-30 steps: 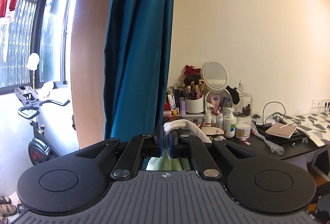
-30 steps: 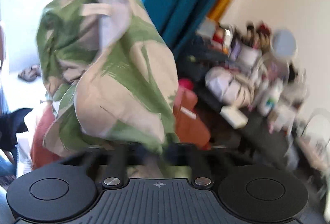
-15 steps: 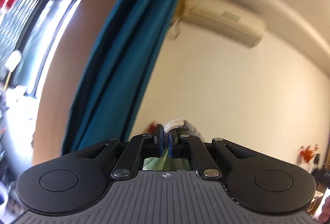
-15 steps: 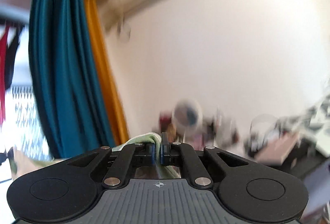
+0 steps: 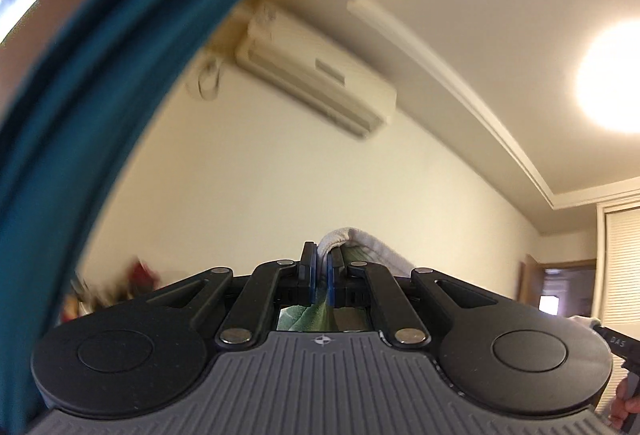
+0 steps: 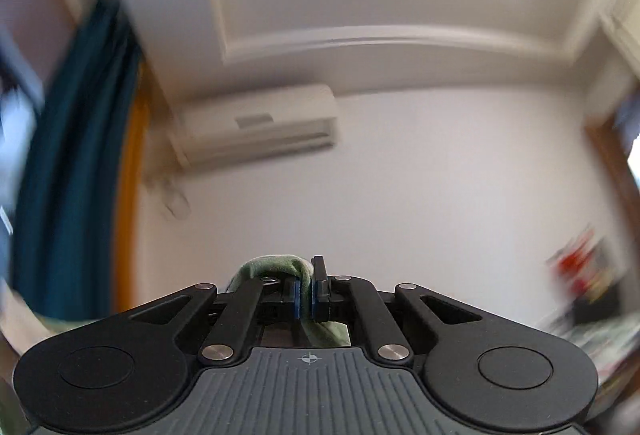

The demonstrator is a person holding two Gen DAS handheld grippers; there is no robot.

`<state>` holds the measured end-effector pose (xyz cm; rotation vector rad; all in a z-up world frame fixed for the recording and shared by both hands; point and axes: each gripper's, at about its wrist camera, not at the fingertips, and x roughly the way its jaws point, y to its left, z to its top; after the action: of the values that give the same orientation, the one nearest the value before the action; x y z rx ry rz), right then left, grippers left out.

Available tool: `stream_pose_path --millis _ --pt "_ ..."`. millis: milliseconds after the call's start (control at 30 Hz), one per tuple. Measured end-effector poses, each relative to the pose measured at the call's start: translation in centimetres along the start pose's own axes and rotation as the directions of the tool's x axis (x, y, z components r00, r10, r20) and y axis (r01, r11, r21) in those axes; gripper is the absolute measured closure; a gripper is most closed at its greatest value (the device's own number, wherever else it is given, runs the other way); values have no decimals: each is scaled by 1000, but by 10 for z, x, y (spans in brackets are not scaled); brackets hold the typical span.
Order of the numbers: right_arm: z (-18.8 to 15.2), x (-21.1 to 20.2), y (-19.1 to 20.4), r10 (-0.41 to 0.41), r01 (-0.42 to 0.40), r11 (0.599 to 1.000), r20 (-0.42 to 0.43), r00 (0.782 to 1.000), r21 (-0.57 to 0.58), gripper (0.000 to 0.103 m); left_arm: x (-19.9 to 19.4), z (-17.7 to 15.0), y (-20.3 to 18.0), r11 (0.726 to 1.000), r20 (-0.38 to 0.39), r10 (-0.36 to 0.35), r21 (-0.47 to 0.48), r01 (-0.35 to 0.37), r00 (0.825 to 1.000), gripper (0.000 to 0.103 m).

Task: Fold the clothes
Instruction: 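Raise the sheet off the pile with both tools, then hold the sheet up high with both tools, letting it hang open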

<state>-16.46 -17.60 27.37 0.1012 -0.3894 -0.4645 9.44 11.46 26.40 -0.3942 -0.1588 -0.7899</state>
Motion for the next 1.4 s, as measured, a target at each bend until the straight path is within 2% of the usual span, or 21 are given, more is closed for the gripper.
stream_pose_path --millis 67,267,333,400,500,600,700,800,900,1033,1133,1267,1333,1400 --pt "7 -13 -19 -25 26 999 -23 999 48 100 13 -13 -10 1000 -26 -14 -16 13 1000 98" --pt "25 -57 -82 -134 132 991 70 989 20 100 51 -64 -78 999 -109 -38 26 41 993 98" --pt "30 -65 -112 -146 143 989 102 984 34 100 54 -75 -110 996 -80 -55 70 61 995 98" --pt "35 -72 -144 -155 149 987 137 978 56 100 59 -85 -137 997 -28 -25 71 27 999 98" --pt "32 -65 -188 -109 107 993 37 993 50 100 83 -102 -183 999 -19 19 50 -18 1000 98" --pt "35 -74 -250 -106 105 994 37 994 35 100 100 -128 -247 992 9 -29 127 28 1000 98" --pt "48 -86 -326 -173 167 979 48 984 115 100 120 -142 -286 997 -1 -46 62 46 999 98" --pt "51 -87 -373 -155 155 982 -12 988 108 100 136 -167 -316 999 -17 -14 47 15 1000 98" --pt "66 -96 -419 -182 179 976 15 983 123 100 149 -192 -341 999 -28 -22 41 23 999 98" --pt "70 -107 -455 -147 147 989 -28 989 26 100 174 -224 -367 999 -91 -43 20 45 995 98" --pt "72 -109 -491 -183 187 981 -63 981 50 100 191 -246 -378 998 -105 -68 6 69 992 98" --pt "62 -107 -527 -238 237 971 -88 967 -28 100 222 -270 -396 993 -97 -114 -5 114 989 98" --pt "55 -96 -543 -253 250 967 -96 963 -42 100 236 -283 -404 988 -104 -152 -36 149 983 98" --pt "48 -77 -556 -259 255 966 -107 960 -53 100 251 -298 -407 974 -153 -217 -98 204 964 97"
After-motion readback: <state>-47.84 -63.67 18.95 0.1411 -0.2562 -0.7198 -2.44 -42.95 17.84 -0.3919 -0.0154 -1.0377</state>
